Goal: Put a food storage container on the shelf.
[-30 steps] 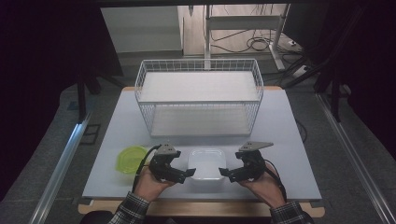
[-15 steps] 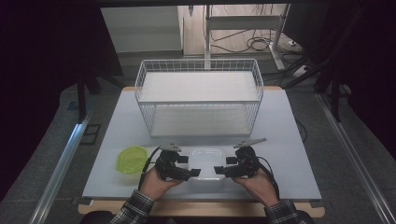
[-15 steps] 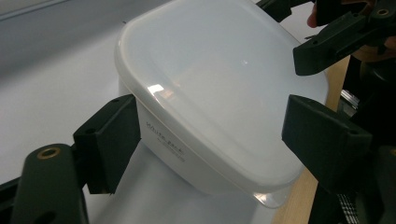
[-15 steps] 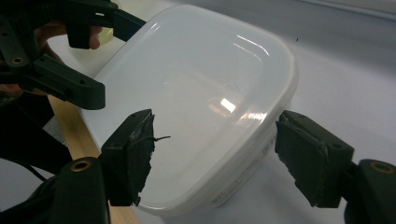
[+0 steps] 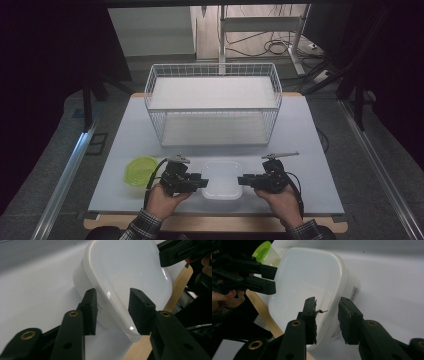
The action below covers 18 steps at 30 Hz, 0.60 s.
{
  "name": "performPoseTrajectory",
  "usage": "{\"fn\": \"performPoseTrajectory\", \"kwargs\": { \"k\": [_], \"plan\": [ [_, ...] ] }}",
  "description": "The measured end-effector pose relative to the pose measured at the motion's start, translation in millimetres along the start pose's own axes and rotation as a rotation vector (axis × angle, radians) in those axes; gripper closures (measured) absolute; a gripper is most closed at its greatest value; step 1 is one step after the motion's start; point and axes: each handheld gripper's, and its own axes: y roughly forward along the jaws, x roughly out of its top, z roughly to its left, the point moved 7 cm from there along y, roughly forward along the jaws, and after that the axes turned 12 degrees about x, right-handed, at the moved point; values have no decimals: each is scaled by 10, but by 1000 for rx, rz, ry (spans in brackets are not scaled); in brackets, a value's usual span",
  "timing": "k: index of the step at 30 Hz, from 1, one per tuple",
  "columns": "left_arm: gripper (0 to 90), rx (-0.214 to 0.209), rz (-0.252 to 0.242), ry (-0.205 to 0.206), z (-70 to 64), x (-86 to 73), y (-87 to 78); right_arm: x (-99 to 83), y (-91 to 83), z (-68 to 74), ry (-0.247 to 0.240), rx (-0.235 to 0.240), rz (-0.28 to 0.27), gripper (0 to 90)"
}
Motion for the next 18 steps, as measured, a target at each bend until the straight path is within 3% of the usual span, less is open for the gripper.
{"fn": "performPoseTrajectory", "kwargs": {
  "k": [9,13,18],
  "plan": [
    [711,-46,-42,-89,32,-17,-48,-16,-19,34,4,-9,-48,746],
    [789,-36,-73,-100,56,4,-79,4,-42,47,-26,-21,-75,790],
    [795,-13,-90,-90,85,9,-64,11,-18,81,-92,-64,-87,790]
  ]
}}
